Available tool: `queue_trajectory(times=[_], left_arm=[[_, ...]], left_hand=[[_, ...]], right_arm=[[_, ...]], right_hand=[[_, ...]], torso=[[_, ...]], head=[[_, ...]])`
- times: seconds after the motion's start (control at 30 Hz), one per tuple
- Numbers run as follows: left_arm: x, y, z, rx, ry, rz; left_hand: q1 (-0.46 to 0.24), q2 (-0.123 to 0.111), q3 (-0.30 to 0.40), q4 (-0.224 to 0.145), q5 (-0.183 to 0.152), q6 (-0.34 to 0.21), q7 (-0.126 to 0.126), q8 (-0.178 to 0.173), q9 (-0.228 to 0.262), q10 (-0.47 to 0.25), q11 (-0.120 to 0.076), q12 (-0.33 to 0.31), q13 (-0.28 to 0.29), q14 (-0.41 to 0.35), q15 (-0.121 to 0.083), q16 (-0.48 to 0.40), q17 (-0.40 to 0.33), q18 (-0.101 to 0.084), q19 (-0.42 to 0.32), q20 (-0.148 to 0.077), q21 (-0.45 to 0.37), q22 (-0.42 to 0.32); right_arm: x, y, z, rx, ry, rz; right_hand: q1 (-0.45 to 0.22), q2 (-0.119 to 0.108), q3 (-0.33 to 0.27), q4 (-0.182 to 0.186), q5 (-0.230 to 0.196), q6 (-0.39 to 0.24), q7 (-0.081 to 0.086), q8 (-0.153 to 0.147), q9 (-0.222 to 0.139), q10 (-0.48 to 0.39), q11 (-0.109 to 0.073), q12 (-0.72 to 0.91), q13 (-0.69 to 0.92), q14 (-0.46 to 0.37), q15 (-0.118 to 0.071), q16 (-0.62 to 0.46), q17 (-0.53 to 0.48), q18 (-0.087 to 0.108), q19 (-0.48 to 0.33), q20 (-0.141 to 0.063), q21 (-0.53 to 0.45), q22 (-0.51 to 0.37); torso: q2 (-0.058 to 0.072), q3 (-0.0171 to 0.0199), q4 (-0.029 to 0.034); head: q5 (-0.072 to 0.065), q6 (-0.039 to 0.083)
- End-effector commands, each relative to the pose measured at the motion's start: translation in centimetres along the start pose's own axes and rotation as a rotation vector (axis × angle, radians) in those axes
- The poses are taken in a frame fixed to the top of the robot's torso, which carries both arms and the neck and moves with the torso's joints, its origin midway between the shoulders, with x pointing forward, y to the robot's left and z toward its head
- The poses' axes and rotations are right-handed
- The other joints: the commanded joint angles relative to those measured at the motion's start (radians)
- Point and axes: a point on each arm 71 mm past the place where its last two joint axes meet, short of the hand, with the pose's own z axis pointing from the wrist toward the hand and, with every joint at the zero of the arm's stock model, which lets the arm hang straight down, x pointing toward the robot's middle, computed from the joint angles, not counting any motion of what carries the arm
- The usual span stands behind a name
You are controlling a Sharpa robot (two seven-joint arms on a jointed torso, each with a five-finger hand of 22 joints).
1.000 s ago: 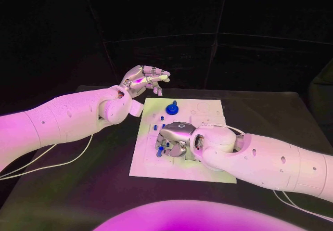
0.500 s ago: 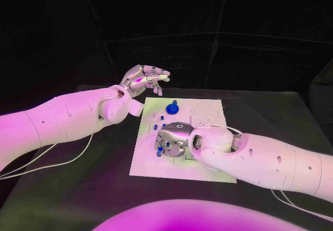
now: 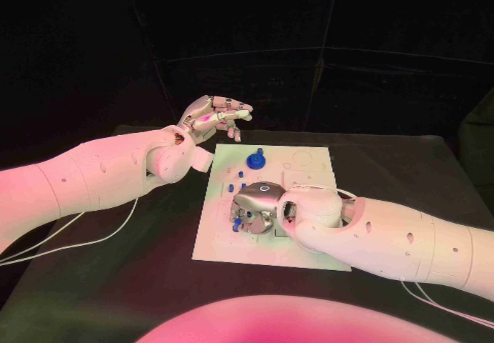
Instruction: Assemble the parts on the task board
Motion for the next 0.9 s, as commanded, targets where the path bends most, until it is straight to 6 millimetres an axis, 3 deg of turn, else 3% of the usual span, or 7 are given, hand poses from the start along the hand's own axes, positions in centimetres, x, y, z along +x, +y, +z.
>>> queue_trajectory(times=[0.03,0.23,0.63,0.9], left_arm=[[0.08,-0.14,0.06,0.005,0.009,-0.009],[0.06,-0.13,0.07,0.004,0.009,-0.009],[0.06,-0.09,0.07,0.000,0.011,-0.010],[0.07,-0.08,0.08,-0.002,0.014,-0.011]], left_hand=[[0.004,0.003,-0.001,-0.007,-0.001,0.001,0.006,-0.007,0.000,-0.002,0.001,-0.003,0.000,-0.006,0.002,-0.003,-0.001,0.006,0.006,-0.002,-0.004,-0.001],[0.004,0.003,-0.001,-0.007,-0.001,0.001,0.006,-0.007,0.000,-0.002,0.001,-0.003,0.000,-0.006,0.002,-0.003,-0.001,0.006,0.006,-0.002,-0.004,-0.001],[0.003,0.004,-0.002,-0.007,-0.001,-0.001,0.007,-0.008,0.000,-0.004,0.002,-0.003,0.000,-0.007,0.003,-0.003,-0.003,0.006,0.006,-0.001,-0.005,-0.003],[0.003,0.004,-0.002,-0.007,-0.001,-0.001,0.007,-0.008,0.000,-0.004,0.002,-0.003,0.000,-0.007,0.003,-0.003,-0.003,0.006,0.006,-0.001,-0.005,-0.003]], right_arm=[[0.36,-0.11,0.04,0.010,0.021,-0.021],[0.27,0.00,0.08,-0.002,0.000,-0.012],[-0.09,0.20,-0.09,-0.026,-0.054,0.009],[-0.30,0.30,-0.22,-0.033,-0.083,0.021]], right_hand=[[-0.023,-0.009,-0.013,0.006,0.007,-0.017,0.004,-0.009,-0.005,-0.018,0.005,-0.012,0.000,0.011,0.011,-0.006,-0.004,-0.012,-0.007,0.003,-0.005,-0.005],[-0.054,-0.034,-0.052,0.020,-0.011,-0.049,0.009,-0.012,-0.008,-0.043,0.014,-0.025,0.001,0.011,0.019,-0.003,-0.004,-0.011,-0.009,0.012,-0.010,-0.010],[-0.061,-0.037,-0.088,0.029,-0.010,-0.089,0.007,-0.013,-0.009,-0.039,0.012,-0.019,0.003,0.011,0.018,0.002,-0.002,-0.011,-0.006,0.013,-0.012,-0.009],[-0.049,-0.030,-0.121,0.029,-0.008,-0.181,0.002,-0.014,-0.011,-0.037,0.002,-0.013,0.003,0.010,0.012,0.004,-0.004,-0.010,-0.004,0.009,-0.014,-0.012]], torso=[[0.000,-0.0003,-0.0001],[0.000,0.0002,0.0007],[0.000,0.0002,-0.0006],[0.000,0.0000,0.0005]], head=[[0.000,0.000],[0.000,0.001],[0.000,0.003],[-0.001,0.002]])
